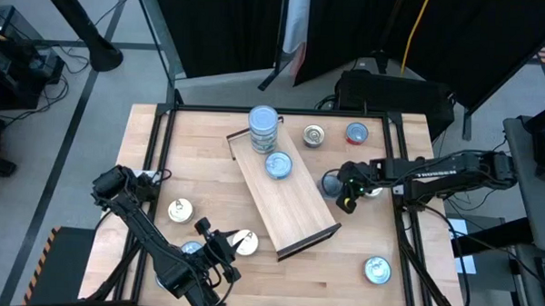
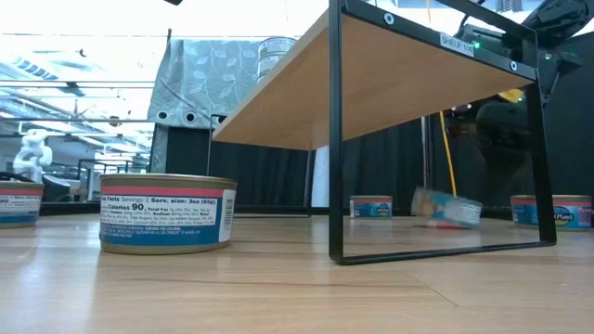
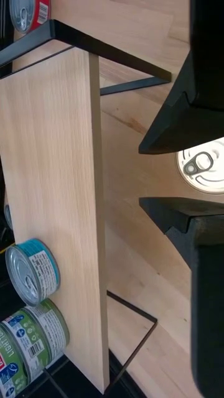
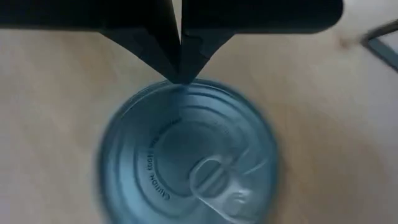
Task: Stack canned seafood by type on shelf
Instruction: Stack the top right light blue tuna can on top of the other light blue tuna can the shelf
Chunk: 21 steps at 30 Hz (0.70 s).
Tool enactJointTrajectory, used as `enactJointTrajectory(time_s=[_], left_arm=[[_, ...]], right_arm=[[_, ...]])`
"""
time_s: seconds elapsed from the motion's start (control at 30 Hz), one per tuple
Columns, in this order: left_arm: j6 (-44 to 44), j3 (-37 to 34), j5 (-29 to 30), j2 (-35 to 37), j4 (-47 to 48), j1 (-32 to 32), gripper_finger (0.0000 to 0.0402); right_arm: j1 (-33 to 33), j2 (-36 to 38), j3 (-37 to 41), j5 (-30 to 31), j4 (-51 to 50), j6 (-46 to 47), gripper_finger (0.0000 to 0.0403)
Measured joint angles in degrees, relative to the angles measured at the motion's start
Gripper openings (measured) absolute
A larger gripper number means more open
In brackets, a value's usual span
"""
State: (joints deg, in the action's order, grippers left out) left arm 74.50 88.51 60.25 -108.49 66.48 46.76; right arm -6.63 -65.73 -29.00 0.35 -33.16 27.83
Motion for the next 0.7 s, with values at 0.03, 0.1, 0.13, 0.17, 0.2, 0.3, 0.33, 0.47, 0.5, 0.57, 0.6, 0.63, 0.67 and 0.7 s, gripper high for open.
enactJointTrajectory(time_s=[0.03,0.1,0.13,0.17,0.2,0.3,0.33,0.47,0.5,0.57,0.6,0.63,0.67,0.7], left_arm=[[0.0,0.0,0.0,0.0,0.0,0.1,0.0122],[0.0,0.0,0.0,0.0,0.0,0.3,0.0122],[0.0,0.0,0.0,0.0,0.0,0.3,0.0122],[0.0,0.0,0.0,0.0,-0.1,0.3,0.0122],[0.0,0.0,0.0,0.0,-0.1,0.4,0.0122],[0.1,0.0,0.0,0.0,-0.1,0.5,0.0122],[0.1,0.0,-0.1,0.0,-0.1,0.6,0.0122],[0.1,0.0,-0.3,0.0,-0.1,0.6,0.0122],[0.1,0.0,-0.3,0.0,-0.1,0.6,0.0122],[0.1,0.0,-0.3,0.0,-0.1,0.6,0.0122],[0.1,0.0,-0.3,0.0,-0.1,0.7,0.0122],[0.1,0.0,-0.3,0.0,0.0,0.7,0.0122],[0.0,0.0,-0.3,0.0,-0.1,0.7,0.0122],[0.0,0.0,-0.4,0.0,0.0,0.7,0.0122]], right_arm=[[0.0,-0.1,0.4,0.1,-0.3,0.1,0.0],[0.0,-0.5,1.3,0.2,-1.7,0.3,0.0],[0.0,-0.5,1.3,0.2,-1.5,0.4,0.0],[0.0,-0.5,1.4,0.2,-0.7,0.7,0.0],[0.0,-0.6,1.7,0.2,-0.5,0.9,0.0],[0.0,-0.8,3.2,0.0,-1.8,1.6,0.0],[0.0,-0.8,3.2,0.1,-1.8,1.6,0.0],[0.0,-0.2,3.0,0.4,-3.2,1.8,0.0],[0.0,0.2,2.4,0.6,-3.9,2.3,0.0],[0.3,1.6,0.9,1.3,-5.8,3.5,0.0],[0.6,2.4,0.1,2.0,-7.1,3.9,0.0],[1.1,3.2,-0.9,2.7,-8.8,4.1,0.0],[1.5,4.1,-2.0,3.5,-10.9,4.1,0.0],[2.0,4.8,-3.3,4.0,-13.4,4.4,0.0]])
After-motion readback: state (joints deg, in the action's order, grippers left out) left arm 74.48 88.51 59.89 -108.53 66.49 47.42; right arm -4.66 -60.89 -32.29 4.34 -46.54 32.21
